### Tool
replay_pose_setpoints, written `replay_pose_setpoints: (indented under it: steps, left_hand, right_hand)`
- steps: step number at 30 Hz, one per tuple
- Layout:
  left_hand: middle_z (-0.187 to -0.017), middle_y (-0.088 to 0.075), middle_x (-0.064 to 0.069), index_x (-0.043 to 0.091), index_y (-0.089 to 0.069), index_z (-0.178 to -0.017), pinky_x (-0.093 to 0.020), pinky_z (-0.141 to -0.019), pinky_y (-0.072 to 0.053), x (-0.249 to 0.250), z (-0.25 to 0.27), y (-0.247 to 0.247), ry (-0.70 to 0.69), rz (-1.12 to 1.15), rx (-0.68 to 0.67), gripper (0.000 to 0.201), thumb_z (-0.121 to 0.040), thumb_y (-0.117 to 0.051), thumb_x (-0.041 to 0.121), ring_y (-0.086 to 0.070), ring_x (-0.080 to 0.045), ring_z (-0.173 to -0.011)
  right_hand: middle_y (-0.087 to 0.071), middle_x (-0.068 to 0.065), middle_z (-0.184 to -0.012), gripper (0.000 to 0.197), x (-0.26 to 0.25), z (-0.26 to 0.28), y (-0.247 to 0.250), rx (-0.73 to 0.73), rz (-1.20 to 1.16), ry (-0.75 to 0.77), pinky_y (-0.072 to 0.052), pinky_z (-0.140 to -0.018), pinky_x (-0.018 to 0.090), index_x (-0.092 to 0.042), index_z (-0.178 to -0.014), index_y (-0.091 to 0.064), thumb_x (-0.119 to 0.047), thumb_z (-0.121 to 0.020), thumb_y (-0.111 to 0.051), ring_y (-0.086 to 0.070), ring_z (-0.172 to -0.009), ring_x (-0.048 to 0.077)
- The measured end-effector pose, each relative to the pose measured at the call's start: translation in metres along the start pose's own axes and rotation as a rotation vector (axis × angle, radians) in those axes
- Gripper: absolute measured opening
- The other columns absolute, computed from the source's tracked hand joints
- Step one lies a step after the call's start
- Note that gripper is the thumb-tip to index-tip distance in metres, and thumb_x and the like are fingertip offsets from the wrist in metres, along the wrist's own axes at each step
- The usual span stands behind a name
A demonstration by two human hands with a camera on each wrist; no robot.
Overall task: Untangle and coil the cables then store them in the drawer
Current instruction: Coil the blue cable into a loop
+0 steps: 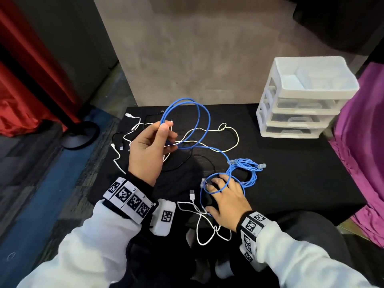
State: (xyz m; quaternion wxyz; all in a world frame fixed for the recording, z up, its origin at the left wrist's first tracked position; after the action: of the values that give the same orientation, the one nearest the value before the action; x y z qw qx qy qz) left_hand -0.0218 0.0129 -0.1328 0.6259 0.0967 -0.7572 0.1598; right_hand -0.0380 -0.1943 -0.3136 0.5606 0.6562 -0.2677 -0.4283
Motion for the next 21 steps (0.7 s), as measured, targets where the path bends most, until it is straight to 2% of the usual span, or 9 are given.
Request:
replay_pose_setpoints:
  steps: [3, 5, 6, 8, 10, 13, 16, 18, 21]
  left_hand:
    - [-0.086, -0.067, -0.004, 0.013, -0.072, -0.105, -0.041, -0.079, -0.062, 0.004, -0.005, -0.002, 0.013, 0.064, 0.006, 0.019, -0.105, -0.054, 0.021, -0.063, -0.014, -0.083]
    - [-0.086, -0.067, -0.004, 0.013, -0.071, -0.107, -0.039, -0.079, -0.061, 0.009, -0.011, -0.006, 0.02, 0.099, -0.002, 0.019, -0.105, -0.054, 0.022, -0.062, -0.014, -0.083]
    - [-0.086, -0.067, -0.003, 0.013, -0.071, -0.108, -0.038, -0.079, -0.061, 0.011, -0.014, -0.008, 0.018, 0.104, -0.006, 0.02, -0.105, -0.054, 0.022, -0.062, -0.014, -0.083]
    - [-0.085, -0.068, -0.003, 0.014, -0.072, -0.107, -0.038, -0.08, -0.061, 0.016, -0.017, -0.012, 0.009, 0.096, -0.007, 0.02, -0.105, -0.055, 0.023, -0.063, -0.012, -0.082]
    - [-0.084, -0.068, -0.002, 0.016, -0.073, -0.105, -0.037, -0.079, -0.061, 0.019, -0.019, -0.016, 0.001, 0.088, -0.003, 0.019, -0.104, -0.055, 0.024, -0.064, -0.009, -0.081]
    - [-0.083, -0.068, -0.001, 0.014, -0.072, -0.107, -0.034, -0.076, -0.062, 0.023, -0.02, -0.018, -0.011, 0.103, -0.01, 0.019, -0.104, -0.055, 0.023, -0.065, -0.01, -0.084]
    - [-0.085, -0.068, -0.002, 0.014, -0.072, -0.108, -0.032, -0.075, -0.063, 0.024, -0.021, -0.011, -0.017, 0.092, 0.006, 0.02, -0.104, -0.056, 0.024, -0.065, -0.013, -0.082]
    - [-0.084, -0.068, -0.002, 0.015, -0.073, -0.106, -0.03, -0.073, -0.062, 0.022, -0.024, -0.003, -0.019, 0.087, 0.028, 0.02, -0.104, -0.056, 0.026, -0.065, -0.014, -0.079]
    - [-0.082, -0.067, 0.001, 0.021, -0.074, -0.102, -0.027, -0.069, -0.061, 0.022, -0.031, 0.012, -0.036, 0.058, 0.065, 0.02, -0.104, -0.056, 0.027, -0.064, -0.012, -0.082]
  right_hand:
    - [-0.056, -0.001, -0.139, 0.054, -0.002, 0.002, 0.007, 0.106, -0.068, -0.011, -0.043, -0.107, 0.053, -0.027, -0.132, -0.064, -0.044, -0.081, -0.054, -0.039, -0.142, 0.032]
    - [-0.055, -0.004, -0.14, 0.061, -0.006, 0.003, 0.013, 0.136, -0.086, -0.028, -0.038, -0.11, 0.054, -0.029, -0.136, -0.063, -0.063, -0.088, -0.047, -0.035, -0.145, 0.032]
    - [-0.053, -0.004, -0.142, 0.075, -0.01, 0.002, 0.015, 0.118, -0.061, -0.039, -0.035, -0.112, 0.052, -0.031, -0.14, -0.059, -0.08, -0.087, -0.041, -0.033, -0.146, 0.032]
    - [-0.049, -0.003, -0.146, 0.113, -0.019, 0.0, 0.013, 0.047, 0.01, -0.09, -0.028, -0.115, 0.052, -0.031, -0.147, -0.052, -0.106, -0.066, -0.03, -0.029, -0.148, 0.034]
    - [-0.048, 0.002, -0.147, 0.128, -0.026, -0.004, 0.006, 0.036, 0.045, -0.146, -0.027, -0.115, 0.056, -0.026, -0.148, -0.049, -0.11, -0.053, -0.036, -0.031, -0.146, 0.037]
    - [-0.052, 0.008, -0.142, 0.111, -0.032, -0.009, -0.004, 0.066, 0.06, -0.207, -0.031, -0.109, 0.058, -0.023, -0.148, -0.048, -0.089, -0.06, -0.057, -0.039, -0.139, 0.04]
    - [-0.056, 0.004, -0.135, 0.086, -0.03, -0.012, -0.003, 0.1, 0.004, -0.204, -0.034, -0.101, 0.057, -0.028, -0.142, -0.052, -0.067, -0.066, -0.068, -0.043, -0.136, 0.041]
    - [-0.059, -0.003, -0.128, 0.061, -0.027, -0.012, -0.001, 0.13, -0.037, -0.193, -0.036, -0.1, 0.057, -0.033, -0.123, -0.062, -0.061, -0.069, -0.069, -0.043, -0.136, 0.04]
    - [-0.065, -0.012, -0.111, 0.026, -0.021, -0.01, 0.004, 0.238, -0.107, -0.192, -0.039, -0.097, 0.054, -0.03, -0.093, -0.069, -0.051, -0.081, -0.063, -0.044, -0.133, 0.031]
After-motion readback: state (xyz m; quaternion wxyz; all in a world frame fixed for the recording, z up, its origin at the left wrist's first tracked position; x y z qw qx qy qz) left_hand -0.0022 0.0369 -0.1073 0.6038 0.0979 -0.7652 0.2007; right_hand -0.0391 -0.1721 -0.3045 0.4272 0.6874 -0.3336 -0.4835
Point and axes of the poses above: each hand's wrist, its own z-axis away from the middle knuckle, its own y-axis out of the back of the hand, x = y × z, the point moved 5 cm from there along -z, towards the middle knuckle
